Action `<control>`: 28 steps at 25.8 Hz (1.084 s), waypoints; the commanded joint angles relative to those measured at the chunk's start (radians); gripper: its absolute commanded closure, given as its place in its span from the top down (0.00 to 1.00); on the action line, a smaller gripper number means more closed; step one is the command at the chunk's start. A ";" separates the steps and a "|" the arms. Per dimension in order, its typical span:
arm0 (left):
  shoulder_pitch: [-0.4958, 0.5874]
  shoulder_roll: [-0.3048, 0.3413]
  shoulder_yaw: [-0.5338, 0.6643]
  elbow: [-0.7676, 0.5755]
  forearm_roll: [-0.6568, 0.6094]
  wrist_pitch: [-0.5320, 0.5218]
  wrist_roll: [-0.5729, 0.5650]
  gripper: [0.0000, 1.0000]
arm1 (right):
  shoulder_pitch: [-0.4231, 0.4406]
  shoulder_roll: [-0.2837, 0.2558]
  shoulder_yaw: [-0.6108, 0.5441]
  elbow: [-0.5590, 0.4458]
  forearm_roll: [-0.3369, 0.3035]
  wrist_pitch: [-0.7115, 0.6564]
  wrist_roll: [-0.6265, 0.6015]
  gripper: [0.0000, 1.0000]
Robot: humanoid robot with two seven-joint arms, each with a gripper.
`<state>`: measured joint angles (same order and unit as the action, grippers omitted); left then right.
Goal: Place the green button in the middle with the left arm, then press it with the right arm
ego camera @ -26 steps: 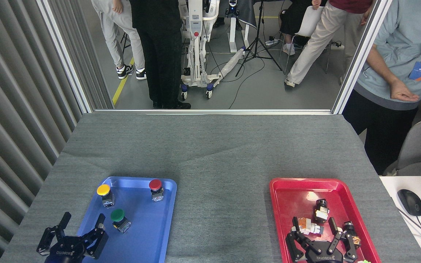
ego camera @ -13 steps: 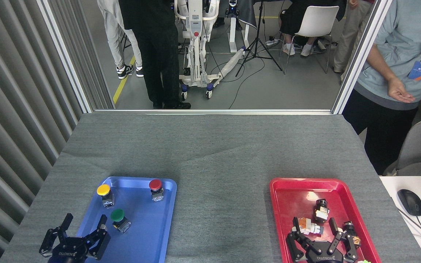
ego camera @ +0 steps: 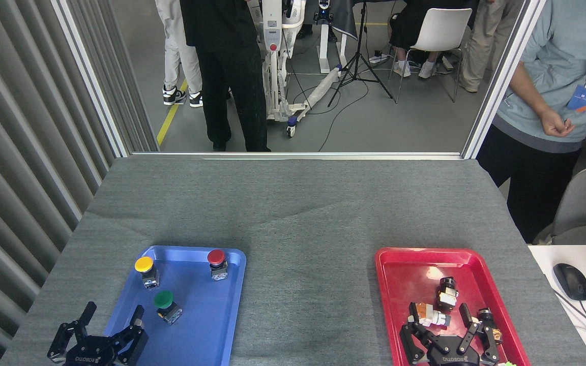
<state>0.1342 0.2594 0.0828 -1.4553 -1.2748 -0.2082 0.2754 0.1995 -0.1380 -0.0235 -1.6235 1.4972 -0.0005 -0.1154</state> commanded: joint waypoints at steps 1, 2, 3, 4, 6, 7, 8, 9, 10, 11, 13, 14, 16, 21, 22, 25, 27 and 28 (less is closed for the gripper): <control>-0.002 0.014 -0.011 0.013 0.002 -0.004 0.001 1.00 | 0.000 -0.006 0.002 -0.001 0.000 -0.003 -0.006 1.00; -0.004 0.020 -0.029 0.016 0.002 -0.004 0.001 1.00 | -0.002 -0.008 0.002 0.001 0.000 -0.001 -0.006 1.00; -0.007 0.034 -0.049 0.019 0.002 -0.004 0.001 1.00 | -0.003 -0.009 0.007 0.001 -0.002 0.002 -0.006 1.00; -0.008 0.044 -0.067 0.024 0.002 -0.003 0.001 1.00 | -0.005 -0.009 0.013 0.001 -0.002 0.005 -0.006 1.00; -0.016 0.057 -0.095 0.055 0.002 -0.010 -0.007 1.00 | -0.005 -0.005 0.017 0.001 -0.002 0.005 -0.009 1.00; -0.024 0.064 -0.109 0.070 0.002 -0.016 -0.009 1.00 | -0.005 0.000 0.025 0.001 -0.002 0.005 -0.009 1.00; -0.035 0.078 -0.127 0.082 0.002 -0.025 -0.010 1.00 | -0.005 0.005 0.030 0.001 -0.002 0.004 -0.010 1.00; -0.044 0.095 -0.146 0.093 0.003 -0.037 -0.012 0.99 | -0.005 0.009 0.033 0.002 -0.002 0.002 -0.010 1.00; -0.053 0.109 -0.164 0.105 0.003 -0.048 -0.013 0.99 | -0.005 0.012 0.033 0.002 -0.002 0.002 -0.010 1.00; -0.065 0.115 -0.179 0.122 0.003 -0.054 -0.016 0.99 | -0.005 0.014 0.034 0.002 0.000 0.004 -0.012 1.00; -0.094 0.126 -0.210 0.161 0.003 -0.060 -0.021 0.99 | -0.003 0.006 0.034 0.001 0.000 0.005 -0.012 1.00; -0.108 0.129 -0.225 0.180 0.003 -0.062 -0.021 0.99 | -0.003 0.003 0.034 0.002 0.000 0.007 -0.012 1.00; -0.136 0.135 -0.250 0.222 0.003 -0.065 -0.021 0.99 | -0.003 0.001 0.033 0.002 0.001 0.007 -0.012 1.00; -0.194 0.150 -0.310 0.279 0.005 -0.063 -0.022 0.99 | -0.009 0.008 0.033 0.004 0.005 0.007 -0.010 1.00; -0.202 0.150 -0.318 0.283 0.005 -0.063 -0.024 0.99 | -0.011 0.012 0.033 0.005 0.006 0.007 -0.010 1.00; -0.228 0.150 -0.347 0.309 0.003 -0.063 -0.048 0.99 | -0.012 0.020 0.034 0.008 0.008 -0.003 -0.015 1.00; -0.245 0.150 -0.376 0.320 0.003 -0.063 -0.058 0.99 | -0.011 0.021 0.036 -0.001 0.015 -0.003 -0.015 1.00; -0.252 0.150 -0.387 0.323 0.003 -0.062 -0.059 0.99 | -0.009 0.020 0.036 -0.001 0.017 -0.003 -0.015 1.00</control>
<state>-0.0943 0.4090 -0.2700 -1.1483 -1.2710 -0.2720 0.2271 0.1885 -0.1200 0.0111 -1.6201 1.5075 -0.0006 -0.1304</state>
